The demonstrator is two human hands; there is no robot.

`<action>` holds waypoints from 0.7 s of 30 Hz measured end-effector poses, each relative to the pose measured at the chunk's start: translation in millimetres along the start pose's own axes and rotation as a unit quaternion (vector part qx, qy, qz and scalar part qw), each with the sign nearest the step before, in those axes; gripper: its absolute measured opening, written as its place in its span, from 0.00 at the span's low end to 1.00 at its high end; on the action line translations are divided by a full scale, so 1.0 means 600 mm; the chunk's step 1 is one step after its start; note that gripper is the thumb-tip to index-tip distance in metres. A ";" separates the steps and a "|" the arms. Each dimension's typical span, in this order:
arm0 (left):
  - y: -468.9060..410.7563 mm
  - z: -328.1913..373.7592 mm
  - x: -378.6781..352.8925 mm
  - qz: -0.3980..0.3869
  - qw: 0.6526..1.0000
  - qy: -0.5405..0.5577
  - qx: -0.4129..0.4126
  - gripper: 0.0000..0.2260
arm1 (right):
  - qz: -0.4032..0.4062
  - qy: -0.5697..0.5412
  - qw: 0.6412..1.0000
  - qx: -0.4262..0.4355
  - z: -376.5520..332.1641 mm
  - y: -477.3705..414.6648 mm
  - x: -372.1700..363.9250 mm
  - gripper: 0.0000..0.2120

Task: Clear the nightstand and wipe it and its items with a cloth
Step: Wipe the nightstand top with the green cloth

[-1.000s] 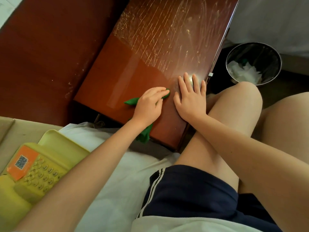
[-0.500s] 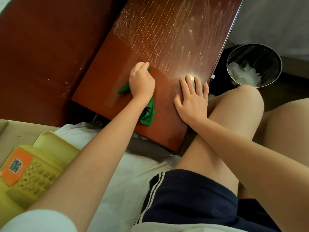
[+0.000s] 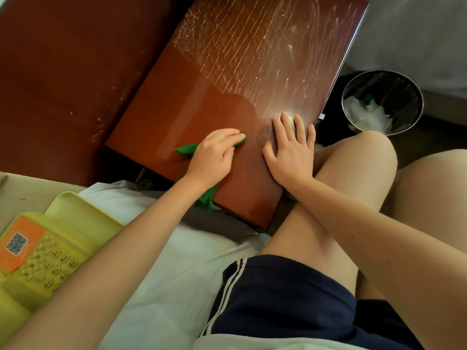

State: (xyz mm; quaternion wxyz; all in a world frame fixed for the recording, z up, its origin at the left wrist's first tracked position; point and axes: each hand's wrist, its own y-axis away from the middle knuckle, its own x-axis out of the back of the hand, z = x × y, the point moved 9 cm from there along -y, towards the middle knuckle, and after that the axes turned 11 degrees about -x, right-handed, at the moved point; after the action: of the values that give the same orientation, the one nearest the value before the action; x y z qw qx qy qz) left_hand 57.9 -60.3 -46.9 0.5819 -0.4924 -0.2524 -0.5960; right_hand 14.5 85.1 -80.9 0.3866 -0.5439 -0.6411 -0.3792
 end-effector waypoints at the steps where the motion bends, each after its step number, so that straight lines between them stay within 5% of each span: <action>1: 0.000 -0.021 0.009 0.011 1.000 -0.006 0.022 0.15 | 0.000 -0.002 1.000 0.000 0.000 0.000 0.001 0.29; 7: -0.048 -0.097 0.035 0.091 0.972 -0.041 0.213 0.16 | 0.001 -0.010 1.000 -0.002 -0.001 0.000 0.004 0.29; 11: -0.084 -0.091 0.018 0.102 0.959 -0.047 0.260 0.17 | 0.012 -0.007 1.000 0.000 0.001 -0.001 0.003 0.30; 21: -0.103 -0.002 -0.028 0.026 0.996 -0.019 0.088 0.17 | 0.004 0.002 1.000 -0.004 0.001 -0.002 0.002 0.29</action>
State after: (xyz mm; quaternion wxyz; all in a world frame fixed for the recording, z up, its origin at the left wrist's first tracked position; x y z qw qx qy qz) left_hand -3.4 -41.8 -45.6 0.6331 -0.4567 -0.3024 -0.5469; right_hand 13.2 86.2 -80.1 0.3872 -0.5475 -0.6367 -0.3807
